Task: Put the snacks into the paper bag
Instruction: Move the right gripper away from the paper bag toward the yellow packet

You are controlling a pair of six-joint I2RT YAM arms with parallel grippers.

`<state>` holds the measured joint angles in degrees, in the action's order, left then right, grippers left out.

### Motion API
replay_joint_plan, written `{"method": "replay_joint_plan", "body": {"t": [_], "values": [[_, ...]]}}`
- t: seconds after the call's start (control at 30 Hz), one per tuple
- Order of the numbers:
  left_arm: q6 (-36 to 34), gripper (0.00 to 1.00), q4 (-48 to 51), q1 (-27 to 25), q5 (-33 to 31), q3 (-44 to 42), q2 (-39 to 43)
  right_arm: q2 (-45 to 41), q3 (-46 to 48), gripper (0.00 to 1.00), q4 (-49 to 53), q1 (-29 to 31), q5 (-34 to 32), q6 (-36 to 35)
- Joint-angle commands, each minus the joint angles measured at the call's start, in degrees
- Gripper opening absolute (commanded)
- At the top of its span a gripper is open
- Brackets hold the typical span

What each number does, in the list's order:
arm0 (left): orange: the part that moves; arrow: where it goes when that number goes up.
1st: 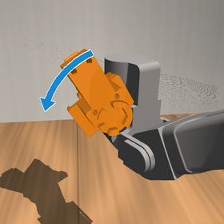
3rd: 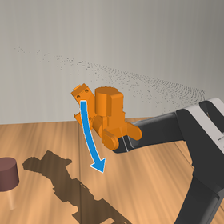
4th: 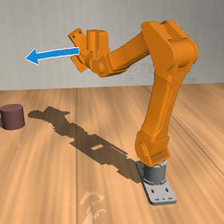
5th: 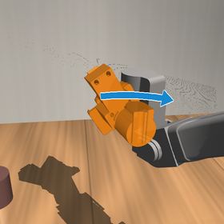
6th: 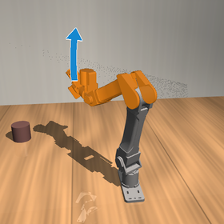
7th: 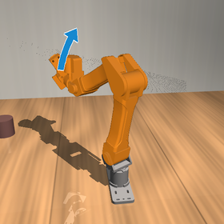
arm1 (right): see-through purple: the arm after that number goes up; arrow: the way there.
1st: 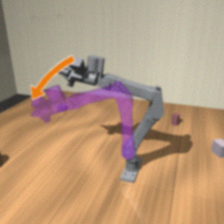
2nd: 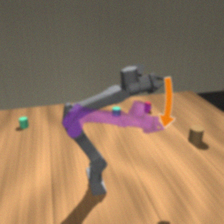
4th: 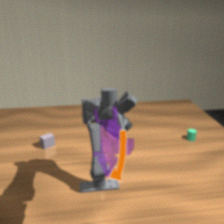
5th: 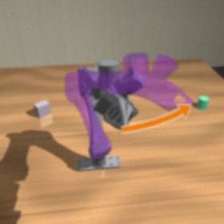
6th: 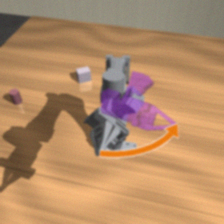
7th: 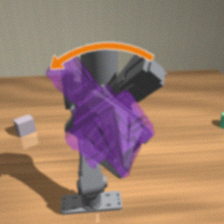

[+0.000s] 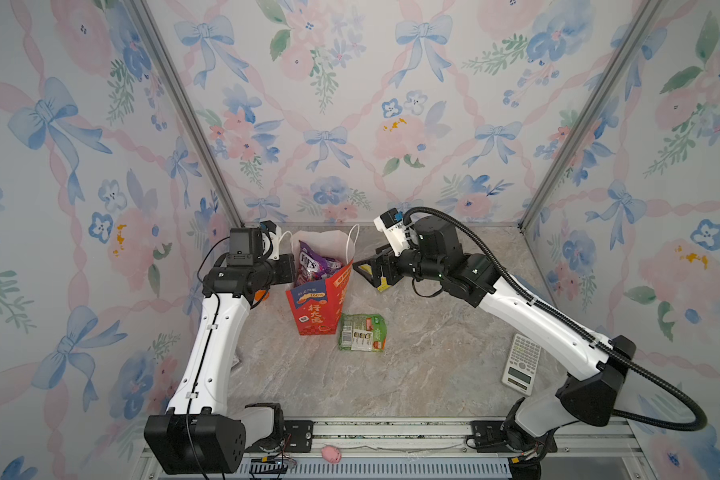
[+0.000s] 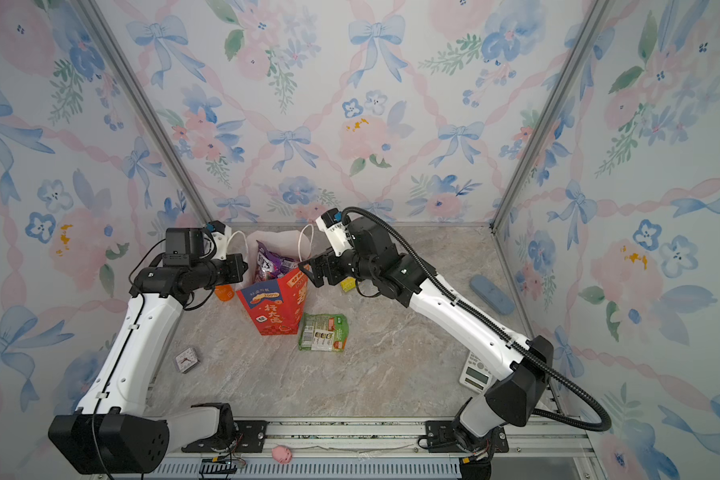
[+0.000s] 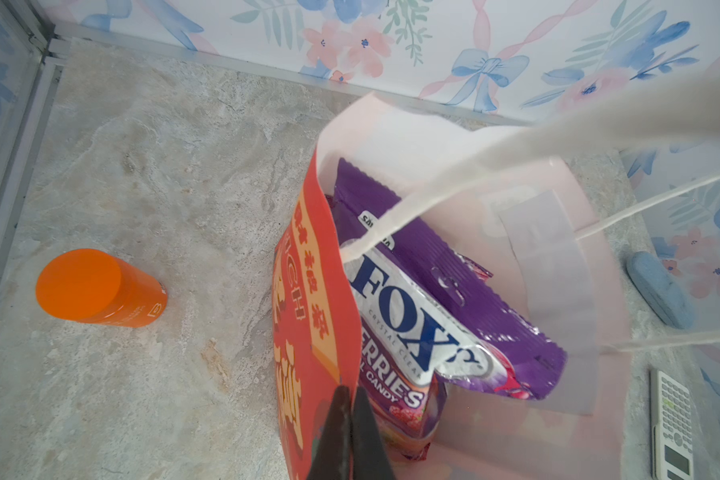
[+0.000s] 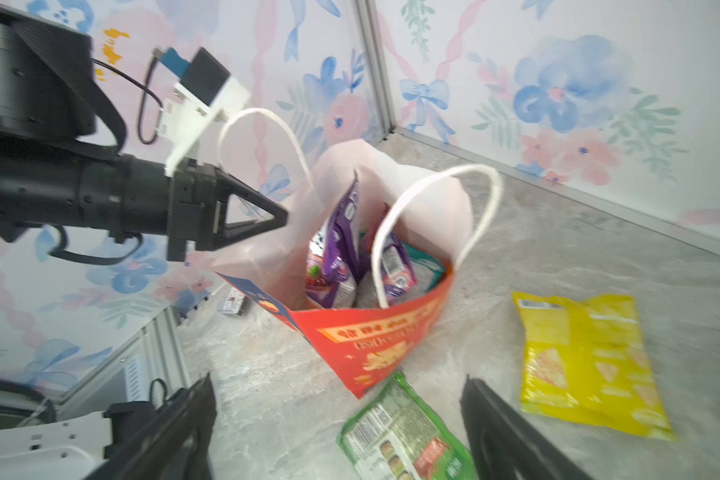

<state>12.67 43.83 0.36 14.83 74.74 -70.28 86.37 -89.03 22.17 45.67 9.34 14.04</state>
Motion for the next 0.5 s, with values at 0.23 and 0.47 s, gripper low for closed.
{"method": "replay_joint_plan", "body": {"t": [0.23,0.47], "values": [[-0.19,0.0,-0.73,0.18,0.86,-0.74,2.41,-4.06,21.31,0.95,-11.37,-16.06,-2.29,16.07],[-0.18,0.0,-0.75,0.19,0.41,-1.44,3.18,5.45,23.37,0.85,-16.03,-23.1,4.0,21.38]]}}
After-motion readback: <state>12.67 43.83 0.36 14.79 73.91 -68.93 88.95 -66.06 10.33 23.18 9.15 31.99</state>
